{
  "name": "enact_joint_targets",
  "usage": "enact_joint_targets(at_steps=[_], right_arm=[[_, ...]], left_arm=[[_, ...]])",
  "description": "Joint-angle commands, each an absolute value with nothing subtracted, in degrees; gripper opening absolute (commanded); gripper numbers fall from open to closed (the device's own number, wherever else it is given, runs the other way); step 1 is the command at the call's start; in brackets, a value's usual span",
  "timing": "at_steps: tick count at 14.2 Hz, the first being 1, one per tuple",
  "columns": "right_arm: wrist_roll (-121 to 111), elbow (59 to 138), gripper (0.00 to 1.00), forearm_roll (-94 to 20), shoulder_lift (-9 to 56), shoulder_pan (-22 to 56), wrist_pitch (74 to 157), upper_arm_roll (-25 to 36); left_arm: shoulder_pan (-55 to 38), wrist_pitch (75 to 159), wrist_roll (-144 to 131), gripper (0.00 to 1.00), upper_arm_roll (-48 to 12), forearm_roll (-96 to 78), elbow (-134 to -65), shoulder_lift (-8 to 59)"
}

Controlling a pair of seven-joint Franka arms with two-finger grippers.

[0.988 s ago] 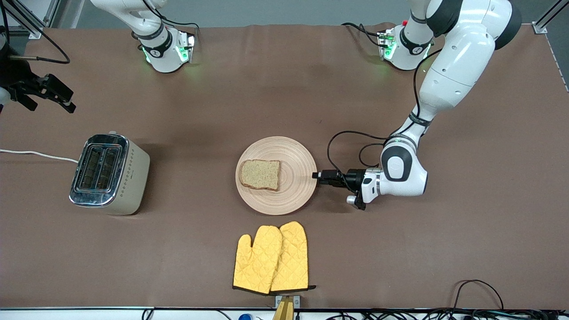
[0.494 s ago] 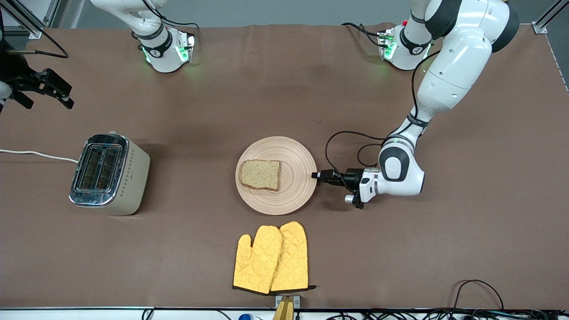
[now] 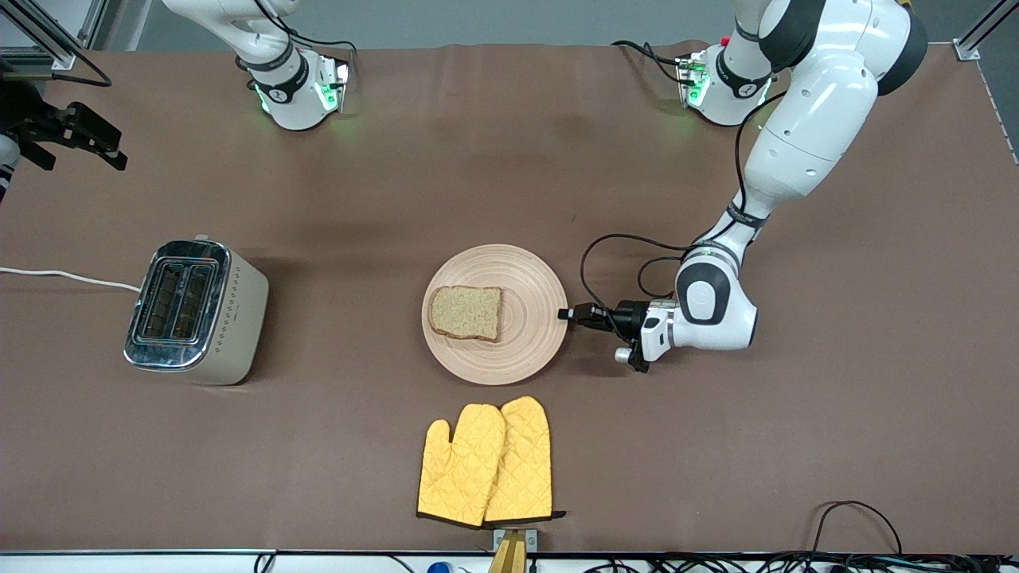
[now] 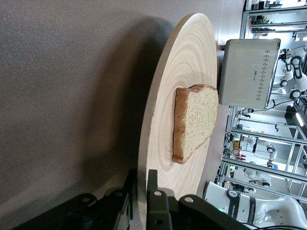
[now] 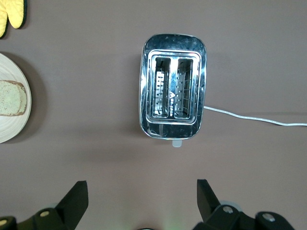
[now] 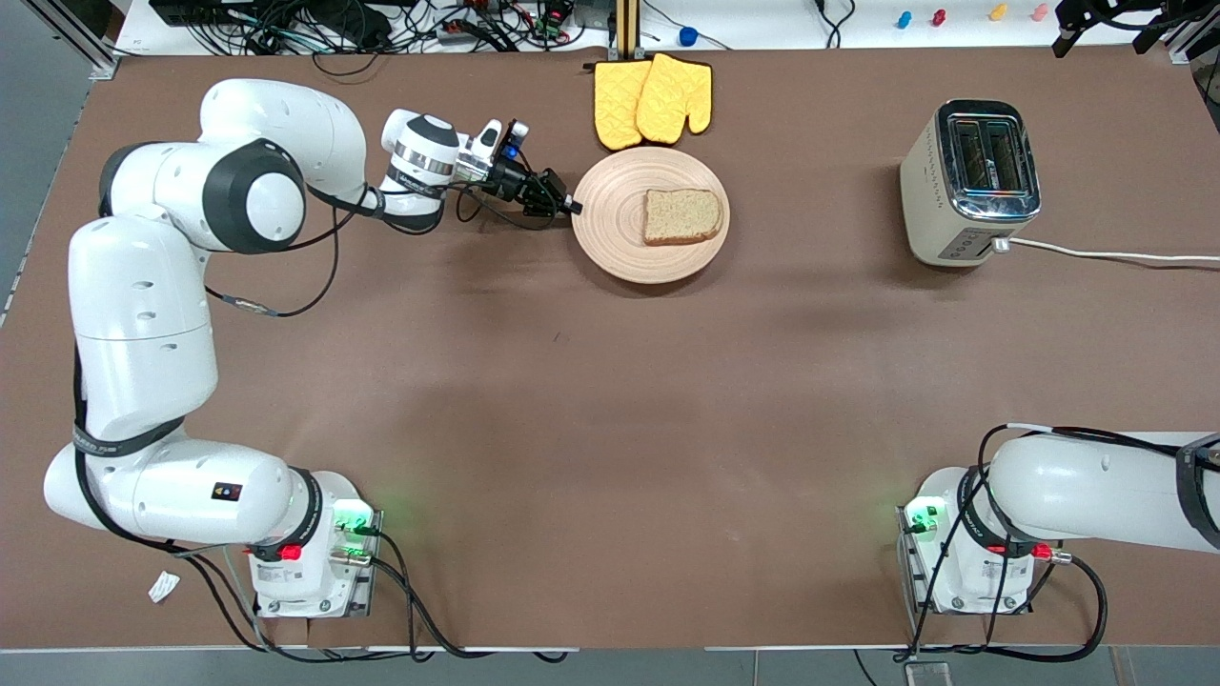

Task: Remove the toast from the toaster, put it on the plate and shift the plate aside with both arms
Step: 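Slide the plate with the left gripper away from the toaster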

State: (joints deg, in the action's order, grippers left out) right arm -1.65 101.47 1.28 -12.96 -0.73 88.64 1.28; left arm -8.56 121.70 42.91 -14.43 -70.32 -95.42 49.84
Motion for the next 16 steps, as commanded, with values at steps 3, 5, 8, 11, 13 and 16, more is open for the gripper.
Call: enact_joint_targets(at_steps=[3, 5, 8, 11, 13, 16], right_arm=[[-2.7, 101.2, 1.00, 2.0, -13.5, -1.6, 86.8, 3.5], [-5.0, 101.2, 1.00, 2.0, -13.5, -1.6, 86.5, 4.6], [-5.1, 101.1, 1.00, 2.0, -13.5, -1.6, 86.6, 4.7], [-5.1, 101.1, 1.00, 2.0, -13.5, -1.4, 86.6, 4.3], [-5.1, 100.7, 1.00, 2.0, -13.5, -1.4, 86.6, 4.1], [-5.1, 100.7, 1.00, 2.0, -13.5, -1.4, 86.9, 4.2]], left_arm=[[-8.0, 121.6, 43.9, 0.00, -14.5, -71.7, -95.8, 49.0], [-5.8, 117.2, 43.9, 0.00, -14.4, -71.5, -96.0, 47.6], [-0.5, 108.6, 44.1, 0.00, -14.2, -70.6, -96.3, 44.8], [6.2, 104.4, 43.5, 0.00, -14.4, -62.0, -97.0, 41.6], [11.6, 100.2, 43.3, 0.00, -14.3, -58.3, -96.6, 40.1], [19.5, 98.1, 41.9, 0.00, -14.3, -51.1, -95.5, 37.4]])
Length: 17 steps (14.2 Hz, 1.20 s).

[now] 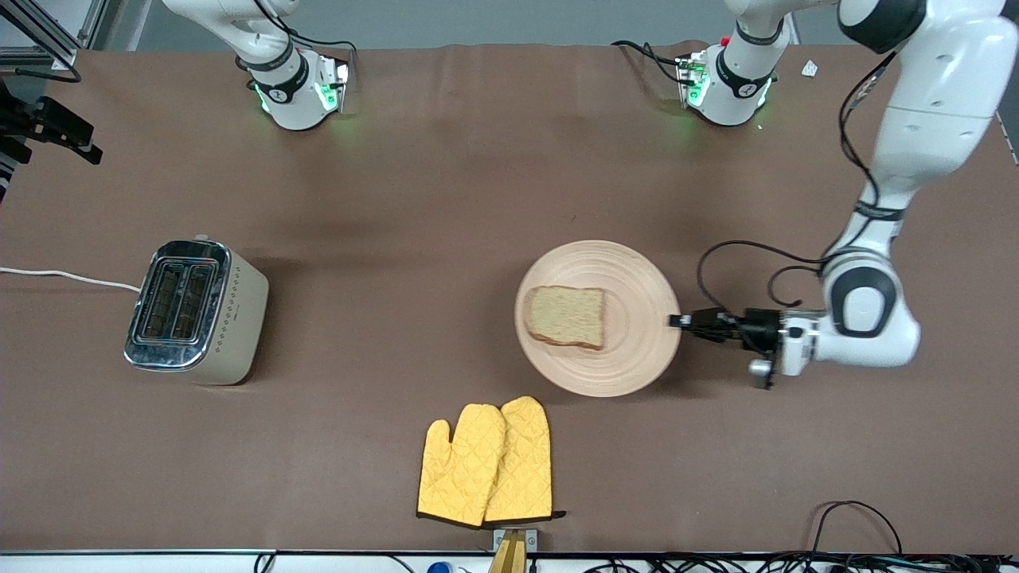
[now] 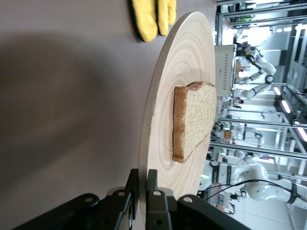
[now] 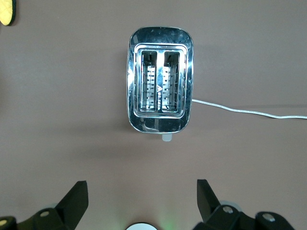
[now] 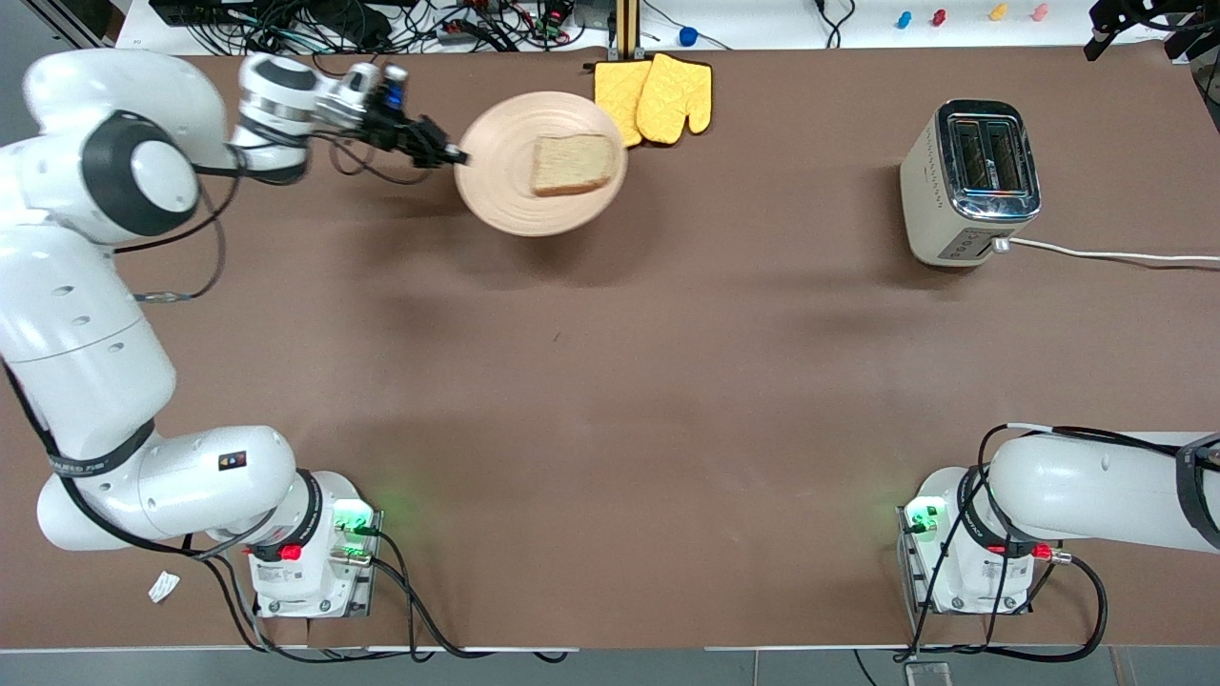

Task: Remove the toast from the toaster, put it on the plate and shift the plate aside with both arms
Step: 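Slide the plate with the left gripper away from the toaster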

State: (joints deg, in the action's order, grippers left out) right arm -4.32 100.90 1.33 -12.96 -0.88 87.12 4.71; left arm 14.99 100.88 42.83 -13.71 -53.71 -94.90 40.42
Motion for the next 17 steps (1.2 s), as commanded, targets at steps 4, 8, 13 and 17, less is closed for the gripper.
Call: enact_joint_targets(at_steps=[4, 8, 13, 17], right_arm=[[-5.2, 100.6, 1.00, 2.1, -13.4, -1.1, 87.1, 4.1], [-5.1, 100.6, 1.00, 2.1, -13.4, -1.1, 86.9, 4.0], [-5.2, 100.7, 1.00, 2.2, -13.4, -1.0, 86.9, 3.4], [-5.1, 100.7, 1.00, 3.4, -13.4, -0.9, 87.2, 3.0]], left_arm=[[29.0, 95.7, 41.8, 0.00, -14.2, -45.3, -91.2, 38.8], [32.5, 95.8, 41.8, 0.00, -13.7, -43.6, -87.1, 43.8], [33.8, 96.1, 41.0, 0.00, -13.4, -44.0, -87.1, 48.1], [34.9, 96.3, 38.4, 0.00, -12.3, -43.7, -87.0, 48.2]])
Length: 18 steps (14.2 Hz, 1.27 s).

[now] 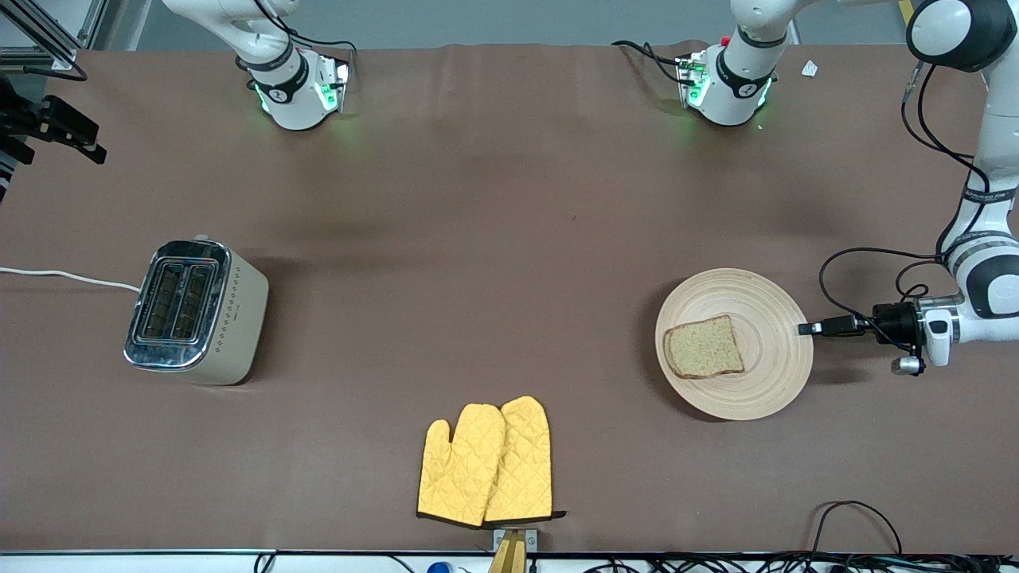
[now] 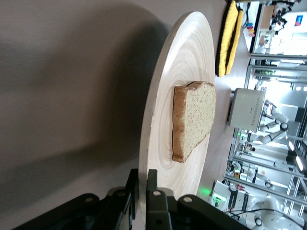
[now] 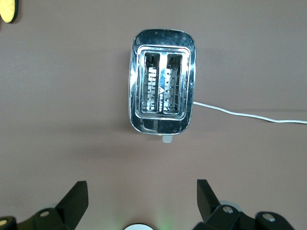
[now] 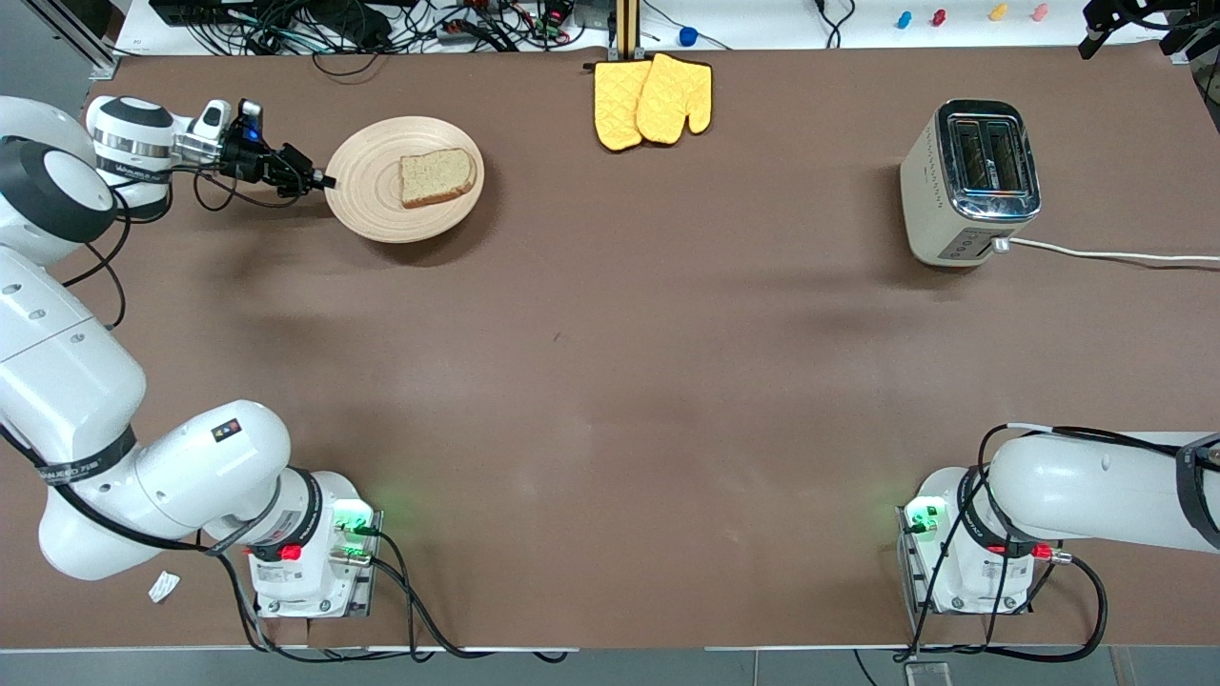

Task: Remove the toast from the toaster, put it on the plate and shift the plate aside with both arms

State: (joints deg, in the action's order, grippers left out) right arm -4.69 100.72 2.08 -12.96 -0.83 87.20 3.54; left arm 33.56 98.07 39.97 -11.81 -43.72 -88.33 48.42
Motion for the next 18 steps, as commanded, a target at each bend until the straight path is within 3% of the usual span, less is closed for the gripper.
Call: enact_joint_targets(at_steps=[1, 5, 6, 7, 8, 14, 18], right_arm=[[-5.1, 100.6, 1.00, 3.5, -13.4, -0.9, 87.3, 3.0], [-5.1, 99.3, 1.00, 3.4, -13.3, -1.0, 87.4, 2.7], [-5.1, 97.6, 1.00, 3.4, -12.7, -1.0, 87.0, 2.7], [-5.1, 96.4, 1.00, 3.4, -12.4, -1.0, 86.8, 2.6], [-5.1, 95.9, 1.00, 3.4, -12.0, -0.9, 86.8, 2.7], [-5.3, 89.9, 1.00, 3.0, -7.0, -2.0, 86.7, 3.3], [-5.3, 90.1, 1.00, 3.2, -7.0, -1.8, 86.7, 3.3]], left_arm=[[34.9, 96.5, 38.3, 0.00, -11.9, -43.7, -87.0, 48.3], [34.9, 97.4, 38.4, 0.02, -11.2, -43.6, -87.0, 48.7], [34.9, 97.6, 38.4, 0.15, -11.2, -43.6, -87.0, 48.8], [34.9, 97.7, 38.4, 0.54, -11.1, -43.6, -87.0, 48.8], [34.9, 98.0, 38.4, 1.00, -11.2, -43.5, -87.0, 48.6], [34.4, 97.5, 29.8, 1.00, -12.1, -35.3, -83.2, 40.1], [33.5, 97.4, 20.9, 1.00, -18.6, -25.6, -81.7, 30.1]])
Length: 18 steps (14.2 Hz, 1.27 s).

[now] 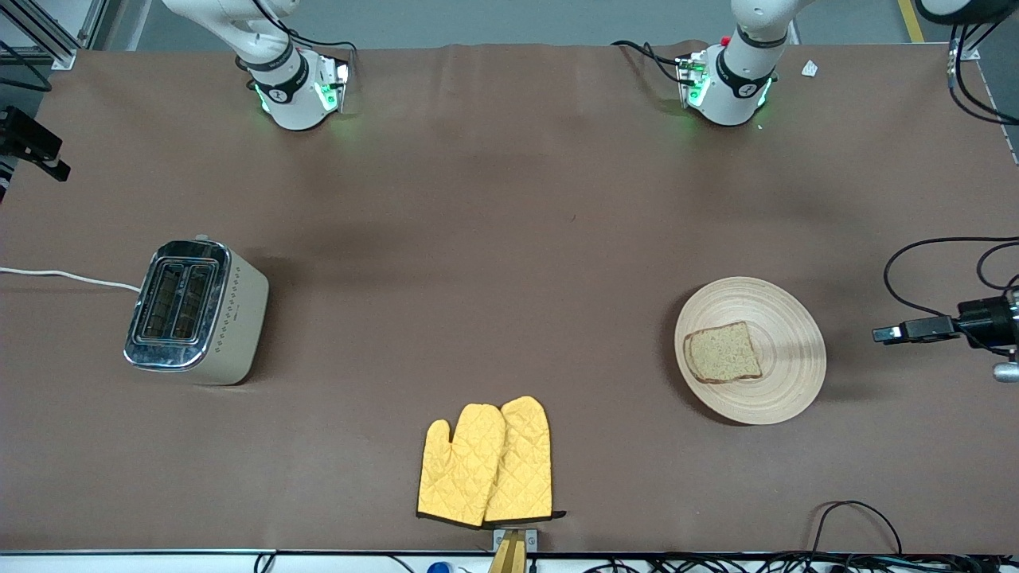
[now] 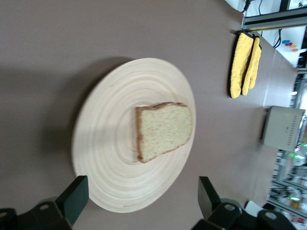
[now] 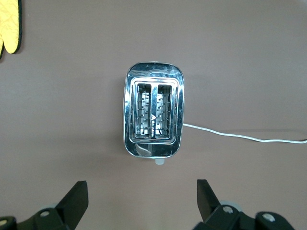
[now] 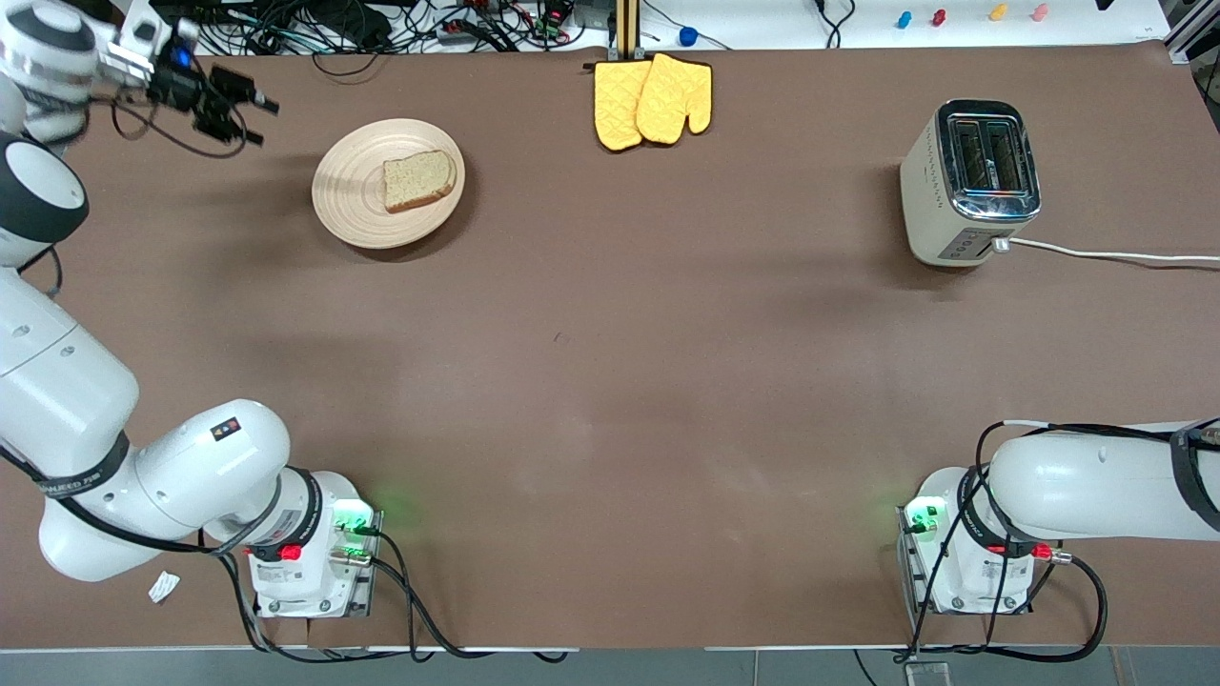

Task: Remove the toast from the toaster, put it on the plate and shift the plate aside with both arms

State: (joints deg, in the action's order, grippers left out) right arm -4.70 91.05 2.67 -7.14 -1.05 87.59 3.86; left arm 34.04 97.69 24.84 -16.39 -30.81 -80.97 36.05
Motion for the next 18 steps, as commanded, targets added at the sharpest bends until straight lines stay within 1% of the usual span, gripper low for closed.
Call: enact_joint_targets(at_steps=[1, 4, 7, 8, 10, 11, 12, 13, 14, 15, 16, 18], right_arm=[[-5.3, 90.1, 1.00, 3.2, -6.9, -1.8, 86.7, 3.3], [-5.8, 88.0, 1.00, 3.3, -5.5, -2.5, 86.7, 3.3], [-8.8, 83.2, 1.00, 3.2, -2.0, -3.1, 83.5, 3.3], [-8.8, 82.7, 1.00, 3.1, -1.8, -3.3, 83.1, 3.3], [-8.7, 82.7, 1.00, 2.9, -1.8, -3.4, 83.1, 3.3], [-8.7, 82.7, 1.00, 2.9, -1.8, -3.4, 83.1, 3.3], [-8.7, 82.7, 1.00, 2.8, -1.8, -3.4, 83.1, 3.3], [-8.7, 82.8, 1.00, 2.7, -1.8, -3.5, 83.1, 3.3], [-8.7, 83.0, 1.00, 2.7, -1.8, -3.7, 83.1, 3.3], [-8.7, 83.3, 1.00, 2.7, -1.7, -3.9, 83.1, 3.3], [-8.6, 83.7, 1.00, 2.7, -1.5, -3.9, 83.1, 3.3], [-8.8, 83.8, 1.00, 2.7, -1.0, -3.9, 83.1, 3.3]], left_arm=[[33.1, 97.4, 17.1, 1.00, -20.9, -21.2, -81.6, 27.1], [33.0, 96.3, 7.2, 1.00, -28.3, -11.4, -81.7, 19.5], [33.0, 93.0, -1.1, 1.00, -32.9, -4.7, -81.7, 13.8], [33.0, 91.4, -2.2, 1.00, -34.1, -3.7, -81.7, 12.1], [32.7, 90.4, -2.3, 1.00, -34.3, -3.7, -82.0, 7.2], [31.0, 89.5, -2.3, 1.00, -33.8, -3.4, -82.1, 6.4], [27.5, 87.7, -2.2, 1.00, -31.5, -2.0, -81.8, 5.6], [22.8, 86.8, -1.6, 1.00, -25.8, -0.7, -82.0, 4.1], [18.2, 86.1, -1.5, 1.00, -21.1, -0.7, -82.2, 3.2], [14.4, 83.6, -1.5, 1.00, -17.0, -0.6, -81.9, 2.4], [10.9, 82.5, -1.8, 1.00, -14.1, -0.4, -82.2, 1.2], [7.5, 80.4, -1.6, 1.00, -11.1, -0.4, -83.8, -1.4]])
